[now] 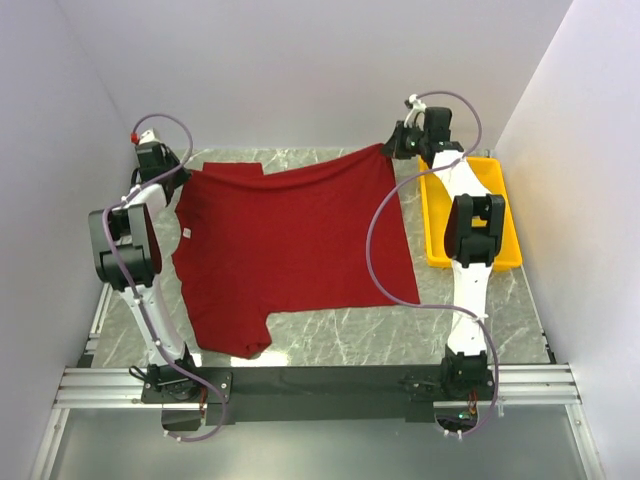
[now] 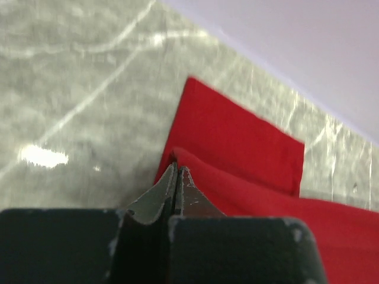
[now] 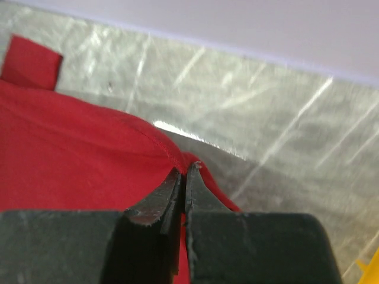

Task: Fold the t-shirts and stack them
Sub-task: Flatten the tshirt out

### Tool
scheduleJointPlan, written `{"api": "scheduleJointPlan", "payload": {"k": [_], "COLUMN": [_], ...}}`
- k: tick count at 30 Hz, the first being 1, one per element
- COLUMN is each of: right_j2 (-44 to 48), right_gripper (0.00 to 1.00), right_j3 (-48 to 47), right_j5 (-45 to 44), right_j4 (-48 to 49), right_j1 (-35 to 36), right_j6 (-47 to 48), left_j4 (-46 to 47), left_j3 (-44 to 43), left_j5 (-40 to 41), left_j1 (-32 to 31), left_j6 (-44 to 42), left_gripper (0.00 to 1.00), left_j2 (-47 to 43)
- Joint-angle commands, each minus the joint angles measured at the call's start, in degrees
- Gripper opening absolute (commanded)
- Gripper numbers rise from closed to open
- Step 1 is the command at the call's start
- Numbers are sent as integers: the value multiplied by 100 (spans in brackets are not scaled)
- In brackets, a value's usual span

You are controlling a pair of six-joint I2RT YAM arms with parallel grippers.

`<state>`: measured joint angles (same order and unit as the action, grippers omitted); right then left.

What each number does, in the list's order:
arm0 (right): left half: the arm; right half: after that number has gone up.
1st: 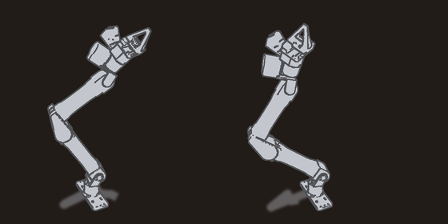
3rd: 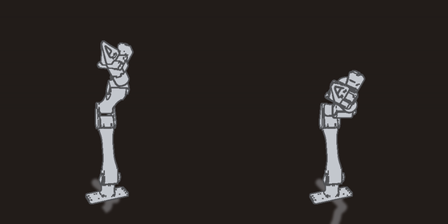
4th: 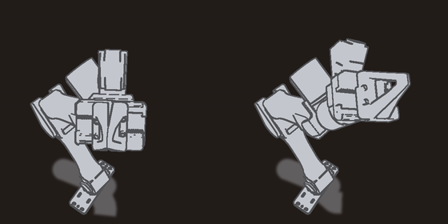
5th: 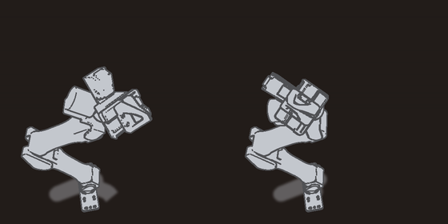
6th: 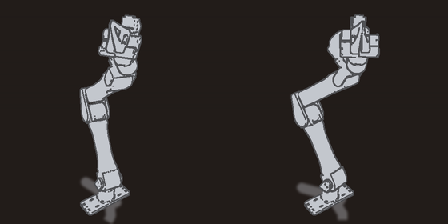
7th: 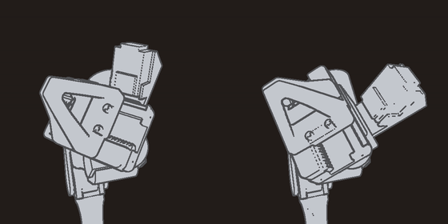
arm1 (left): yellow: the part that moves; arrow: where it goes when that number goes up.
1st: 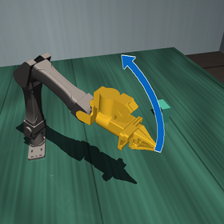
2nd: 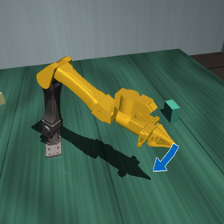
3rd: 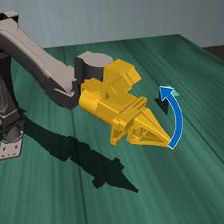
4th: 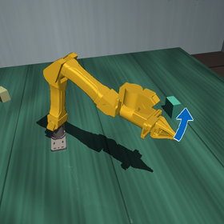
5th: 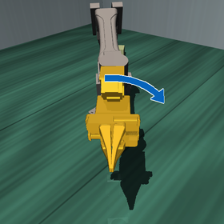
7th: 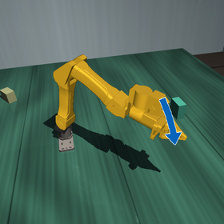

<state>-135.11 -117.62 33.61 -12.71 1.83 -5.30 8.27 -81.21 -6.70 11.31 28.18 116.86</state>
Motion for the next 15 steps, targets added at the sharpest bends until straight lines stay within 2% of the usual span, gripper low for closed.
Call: {"api": "scheduleJointPlan", "payload": {"k": [1,9,15], "right_j2": [-147,-86,-112], "right_gripper": [0,0,0], "right_j3": [-726,-419,-393], "right_j5": [-73,-73,-109], "right_j4": [-522,-232,-258], "right_j1": [-7,-50,-121], "right_j6": [-234,-788,-762], "left_j4": [-255,-273,-449], "left_j3": [-736,-1160,-1415], "left_j5": [257,274,143], "left_j1": [11,11,11], "left_j6": [91,266,249], "left_gripper": [1,1,1], "left_j2": [275,680,830]}}
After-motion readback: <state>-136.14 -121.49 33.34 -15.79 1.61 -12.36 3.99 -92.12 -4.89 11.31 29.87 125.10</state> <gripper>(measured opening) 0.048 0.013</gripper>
